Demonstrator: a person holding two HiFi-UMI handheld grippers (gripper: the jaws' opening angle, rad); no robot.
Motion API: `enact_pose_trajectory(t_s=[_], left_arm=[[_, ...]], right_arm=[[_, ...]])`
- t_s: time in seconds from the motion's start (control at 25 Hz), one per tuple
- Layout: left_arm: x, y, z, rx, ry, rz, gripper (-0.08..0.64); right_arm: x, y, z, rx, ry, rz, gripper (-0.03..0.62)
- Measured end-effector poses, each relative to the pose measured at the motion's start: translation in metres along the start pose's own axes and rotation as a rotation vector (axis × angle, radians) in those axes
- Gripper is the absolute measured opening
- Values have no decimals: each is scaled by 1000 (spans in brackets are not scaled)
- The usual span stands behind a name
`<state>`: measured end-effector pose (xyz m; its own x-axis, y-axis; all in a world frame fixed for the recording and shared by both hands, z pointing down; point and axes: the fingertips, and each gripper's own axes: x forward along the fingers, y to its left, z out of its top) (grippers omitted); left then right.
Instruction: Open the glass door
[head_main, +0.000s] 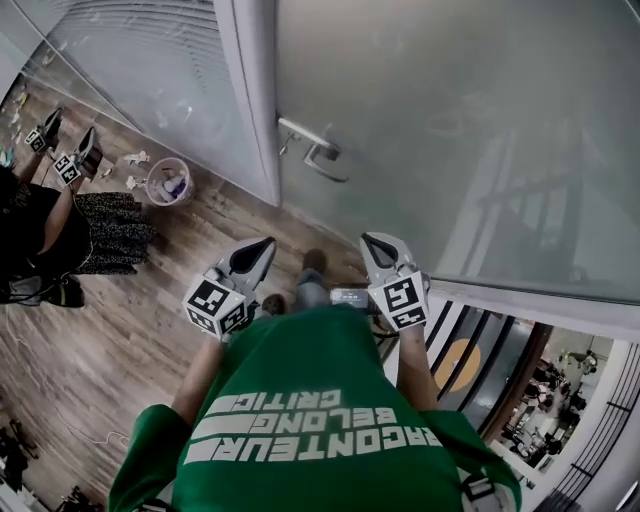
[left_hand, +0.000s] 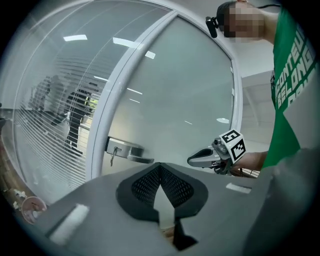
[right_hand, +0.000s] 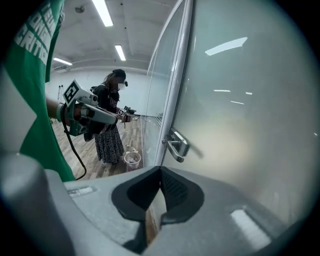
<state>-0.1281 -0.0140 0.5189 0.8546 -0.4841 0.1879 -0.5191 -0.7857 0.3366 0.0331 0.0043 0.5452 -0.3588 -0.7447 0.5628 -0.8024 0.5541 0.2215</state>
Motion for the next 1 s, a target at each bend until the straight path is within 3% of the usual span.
enact_pose_trajectory(t_s=[0.32, 0.44, 1.0], left_arm=[[78, 7, 15, 29, 48, -6, 15], [99, 11, 15, 36, 75, 0, 15], [160, 24, -4, 64, 206, -11, 15]], right_arm=[[50, -28, 12, -111, 68, 47, -6], [68, -32, 16, -140, 94, 58, 43], [115, -40, -1, -255, 232, 45, 89]])
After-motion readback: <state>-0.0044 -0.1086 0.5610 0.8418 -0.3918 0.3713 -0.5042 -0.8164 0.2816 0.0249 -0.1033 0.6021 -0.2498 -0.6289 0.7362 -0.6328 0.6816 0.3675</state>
